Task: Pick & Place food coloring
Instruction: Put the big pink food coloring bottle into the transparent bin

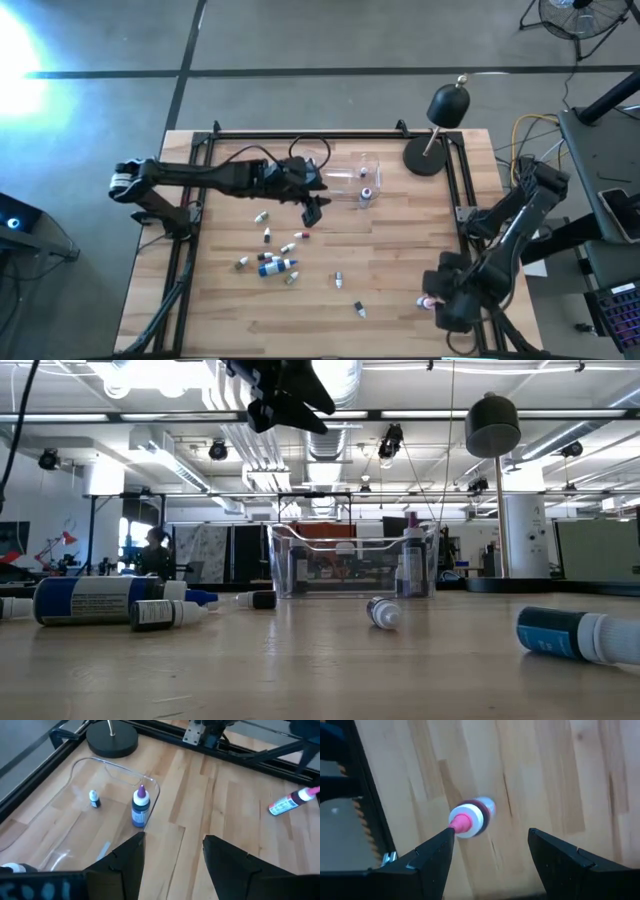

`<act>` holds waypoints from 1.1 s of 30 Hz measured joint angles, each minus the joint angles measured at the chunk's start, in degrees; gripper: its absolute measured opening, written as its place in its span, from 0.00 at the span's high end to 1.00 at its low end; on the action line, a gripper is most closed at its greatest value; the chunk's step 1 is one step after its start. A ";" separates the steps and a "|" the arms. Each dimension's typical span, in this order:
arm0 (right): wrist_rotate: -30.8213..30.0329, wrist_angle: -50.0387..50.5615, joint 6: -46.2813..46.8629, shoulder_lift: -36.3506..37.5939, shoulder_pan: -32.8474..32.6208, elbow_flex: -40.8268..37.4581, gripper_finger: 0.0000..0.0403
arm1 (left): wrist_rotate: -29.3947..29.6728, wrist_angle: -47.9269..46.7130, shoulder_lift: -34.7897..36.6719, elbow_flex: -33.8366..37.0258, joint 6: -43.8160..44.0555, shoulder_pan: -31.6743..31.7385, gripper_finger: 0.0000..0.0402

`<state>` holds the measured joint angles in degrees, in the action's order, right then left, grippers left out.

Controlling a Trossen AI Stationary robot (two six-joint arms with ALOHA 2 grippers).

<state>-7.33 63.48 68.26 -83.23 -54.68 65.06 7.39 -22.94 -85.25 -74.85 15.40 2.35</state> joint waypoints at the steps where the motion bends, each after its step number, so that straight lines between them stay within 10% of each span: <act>1: -1.35 0.16 -0.10 -0.53 -0.63 0.62 0.38 | 0.01 -0.02 -0.21 0.00 0.00 -0.05 0.57; 12: -3.82 9.77 11.49 -0.23 -3.14 1.07 0.38 | 0.19 0.46 -0.51 0.11 -0.13 -0.11 0.57; 33: -2.49 -0.34 -1.16 -4.45 -3.46 1.14 0.38 | 0.18 0.37 -0.51 0.17 -0.08 -0.77 0.57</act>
<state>-9.82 63.14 67.10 -87.67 -58.14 66.19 7.57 -22.56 -85.76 -74.67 15.32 1.58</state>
